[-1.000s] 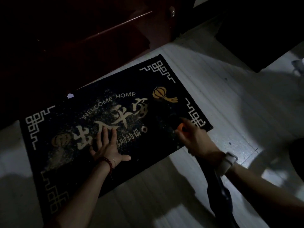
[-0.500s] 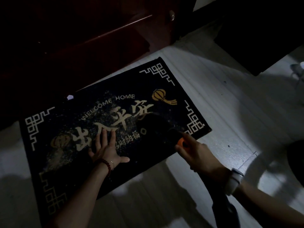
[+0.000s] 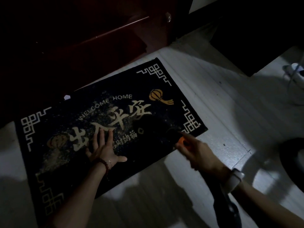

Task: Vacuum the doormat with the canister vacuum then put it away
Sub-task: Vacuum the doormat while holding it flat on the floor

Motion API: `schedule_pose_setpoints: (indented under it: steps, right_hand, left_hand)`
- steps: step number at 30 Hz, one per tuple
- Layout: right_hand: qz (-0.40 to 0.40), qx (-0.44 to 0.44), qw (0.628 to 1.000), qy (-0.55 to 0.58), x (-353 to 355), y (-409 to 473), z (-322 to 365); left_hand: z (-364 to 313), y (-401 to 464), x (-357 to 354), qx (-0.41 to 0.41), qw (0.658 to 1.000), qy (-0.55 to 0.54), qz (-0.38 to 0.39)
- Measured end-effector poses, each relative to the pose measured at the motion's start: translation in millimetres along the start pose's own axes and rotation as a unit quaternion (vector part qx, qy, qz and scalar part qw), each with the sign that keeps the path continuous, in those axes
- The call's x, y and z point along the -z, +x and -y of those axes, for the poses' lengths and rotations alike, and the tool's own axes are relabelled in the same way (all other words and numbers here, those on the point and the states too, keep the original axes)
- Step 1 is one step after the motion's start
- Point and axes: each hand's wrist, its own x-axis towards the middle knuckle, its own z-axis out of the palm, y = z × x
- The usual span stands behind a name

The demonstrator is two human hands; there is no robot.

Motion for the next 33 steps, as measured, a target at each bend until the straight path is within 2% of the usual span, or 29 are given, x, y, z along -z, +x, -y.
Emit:
schedule_pose_setpoints:
  steps: [3,6,8,14,18,20,22,26,27,30,33]
  right_hand:
    - [-0.092,-0.029,0.995,-0.005,37,21,-11]
    - [-0.136,-0.045,0.990,0.010,43,30,-14]
    - [-0.123,-0.038,0.992,0.012,29,16,-17]
    - [0.012,-0.040,0.999,0.003,11,-38,-24]
    - [-0.096,-0.028,0.995,-0.004,43,-18,-26]
    - [-0.114,-0.043,0.992,-0.008,47,-5,-24]
    - [-0.089,-0.037,0.995,-0.009,29,-7,-21]
    - [0.027,0.001,0.999,-0.023,-16,-55,-23]
    - [0.034,0.006,0.999,-0.035,-15,-60,-24]
    - [-0.049,0.001,0.998,-0.031,7,-56,-31]
    - [-0.144,-0.037,0.989,-0.020,33,-39,-39]
  left_hand:
    - [1,0,-1,0.000,1.000,0.001,-0.002]
    - [2,1,-1,0.000,1.000,0.004,-0.004]
    - [1,1,-1,0.001,1.000,0.005,-0.001]
    - [1,0,0,0.001,1.000,0.003,-0.003]
    - [1,-1,-2,0.004,1.000,-0.004,0.000]
    - [-1,-4,-3,0.005,1.000,-0.005,0.000]
    - [-3,-6,-4,0.003,1.000,-0.001,-0.010]
    - [-8,-12,-6,0.001,1.000,-0.008,-0.022]
    - [-9,-13,-6,0.000,0.999,-0.013,-0.030]
    - [-11,-22,-12,-0.026,0.996,-0.029,-0.078]
    - [-16,-43,-32,-0.096,0.986,-0.018,-0.136]
